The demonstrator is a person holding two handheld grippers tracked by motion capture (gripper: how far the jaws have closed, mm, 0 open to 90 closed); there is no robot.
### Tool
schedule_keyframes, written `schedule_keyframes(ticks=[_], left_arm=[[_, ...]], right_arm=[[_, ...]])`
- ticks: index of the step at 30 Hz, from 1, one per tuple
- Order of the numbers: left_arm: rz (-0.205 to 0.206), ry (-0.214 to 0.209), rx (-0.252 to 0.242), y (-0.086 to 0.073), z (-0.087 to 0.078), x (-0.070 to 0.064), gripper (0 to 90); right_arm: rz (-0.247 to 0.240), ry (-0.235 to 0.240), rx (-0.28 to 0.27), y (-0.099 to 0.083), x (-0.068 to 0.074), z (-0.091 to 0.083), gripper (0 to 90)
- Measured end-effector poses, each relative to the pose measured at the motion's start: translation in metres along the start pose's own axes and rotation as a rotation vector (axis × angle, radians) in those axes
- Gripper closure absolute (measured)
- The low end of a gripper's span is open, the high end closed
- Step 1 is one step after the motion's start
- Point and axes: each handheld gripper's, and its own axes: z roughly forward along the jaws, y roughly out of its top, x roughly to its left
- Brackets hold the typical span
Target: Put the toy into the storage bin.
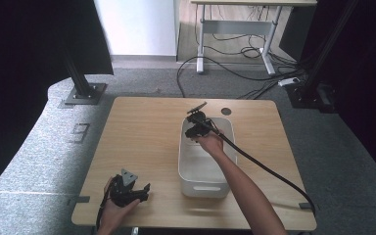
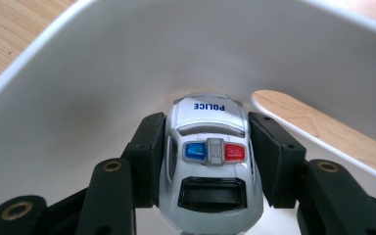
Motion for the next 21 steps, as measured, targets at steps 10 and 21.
schedule_keyframes(ticks=[10,21], left_arm=[[-0.002,0.002,-0.005,0.000,-0.001,0.000,15.1],[0.002,0.002,-0.005,0.001,0.000,0.000,15.1]], right_arm=[[-0.018,0.020,0.039,-0.006,0.008,0.011,50.1],[-0.026,0.005,0.076,-0.009,0.010,0.020,50.0]])
